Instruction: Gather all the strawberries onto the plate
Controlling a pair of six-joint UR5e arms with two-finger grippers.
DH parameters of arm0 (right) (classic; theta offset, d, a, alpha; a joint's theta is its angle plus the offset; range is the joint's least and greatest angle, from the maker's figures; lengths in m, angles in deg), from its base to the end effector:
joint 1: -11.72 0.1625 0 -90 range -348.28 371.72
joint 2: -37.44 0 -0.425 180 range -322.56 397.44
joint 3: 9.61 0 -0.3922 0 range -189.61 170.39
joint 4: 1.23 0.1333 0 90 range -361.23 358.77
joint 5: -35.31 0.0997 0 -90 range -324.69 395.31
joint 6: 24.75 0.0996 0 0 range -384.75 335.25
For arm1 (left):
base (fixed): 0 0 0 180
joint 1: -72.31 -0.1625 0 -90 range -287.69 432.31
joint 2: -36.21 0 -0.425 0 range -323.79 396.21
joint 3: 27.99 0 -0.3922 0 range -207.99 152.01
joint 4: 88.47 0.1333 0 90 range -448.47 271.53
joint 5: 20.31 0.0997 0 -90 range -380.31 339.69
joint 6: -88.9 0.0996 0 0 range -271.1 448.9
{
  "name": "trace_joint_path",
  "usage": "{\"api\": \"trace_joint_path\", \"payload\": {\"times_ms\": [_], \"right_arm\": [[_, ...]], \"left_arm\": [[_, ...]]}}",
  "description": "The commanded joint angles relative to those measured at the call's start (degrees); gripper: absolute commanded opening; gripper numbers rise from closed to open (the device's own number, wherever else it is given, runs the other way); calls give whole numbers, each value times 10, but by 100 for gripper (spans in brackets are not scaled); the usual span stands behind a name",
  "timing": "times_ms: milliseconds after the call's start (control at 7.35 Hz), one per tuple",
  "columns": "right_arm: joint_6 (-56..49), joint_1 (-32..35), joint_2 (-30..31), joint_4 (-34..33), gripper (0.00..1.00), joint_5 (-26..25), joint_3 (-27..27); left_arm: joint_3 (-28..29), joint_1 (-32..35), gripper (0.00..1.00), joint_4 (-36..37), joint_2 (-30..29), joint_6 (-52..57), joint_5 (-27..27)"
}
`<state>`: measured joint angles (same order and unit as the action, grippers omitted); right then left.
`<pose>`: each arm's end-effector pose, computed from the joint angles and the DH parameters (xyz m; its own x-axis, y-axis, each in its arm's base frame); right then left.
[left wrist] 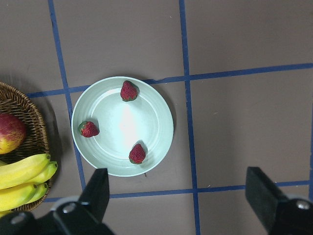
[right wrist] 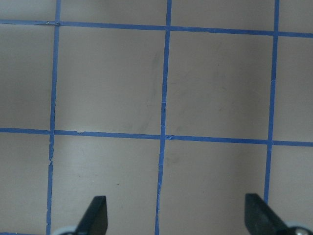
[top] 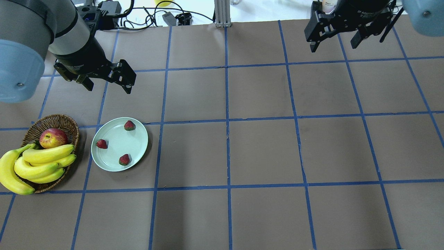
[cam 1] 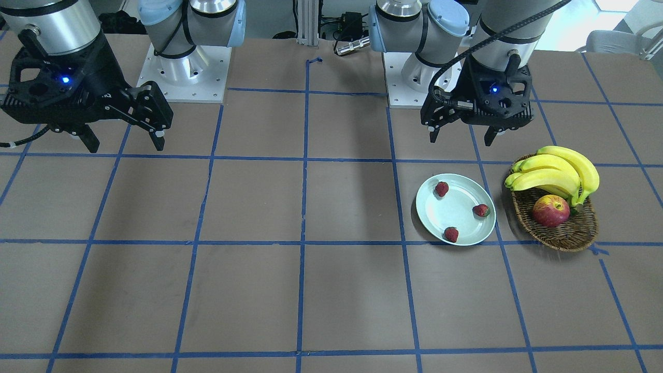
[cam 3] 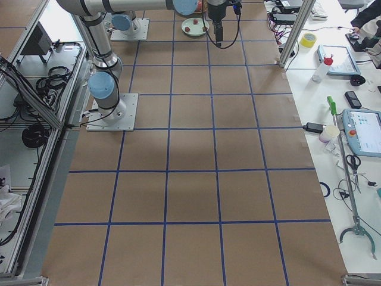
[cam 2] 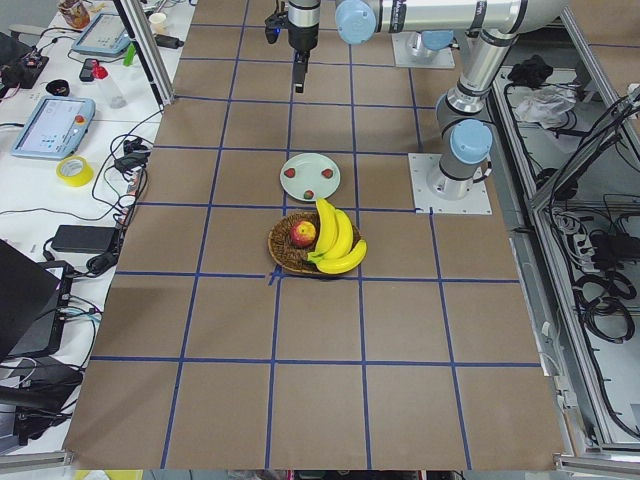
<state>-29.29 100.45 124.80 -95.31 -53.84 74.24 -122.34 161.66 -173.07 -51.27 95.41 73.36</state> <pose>0.1232 -0.5259 0.5255 -0.9983 -0.0583 -0.0042 -0.0572 0.9895 -0.1328 -0.1215 -0.4804 0.4816 -0.9927 0.0979 -0.0705 0.1019 0.9933 -0.0546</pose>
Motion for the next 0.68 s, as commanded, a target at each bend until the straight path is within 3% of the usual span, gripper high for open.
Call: {"api": "trace_joint_path", "payload": {"times_ms": [0,136,544], "right_arm": [[2,0,0,-1,100,0,0],[-2,0,1,-1,100,-1,-1],[-2,0,0,-12,100,-1,-1]], "left_arm": [[1,5,100,-5,2,3,-13],[1,4,100,-8,3,3,-56],[-1,3,100,-22,3,3,-49]]}}
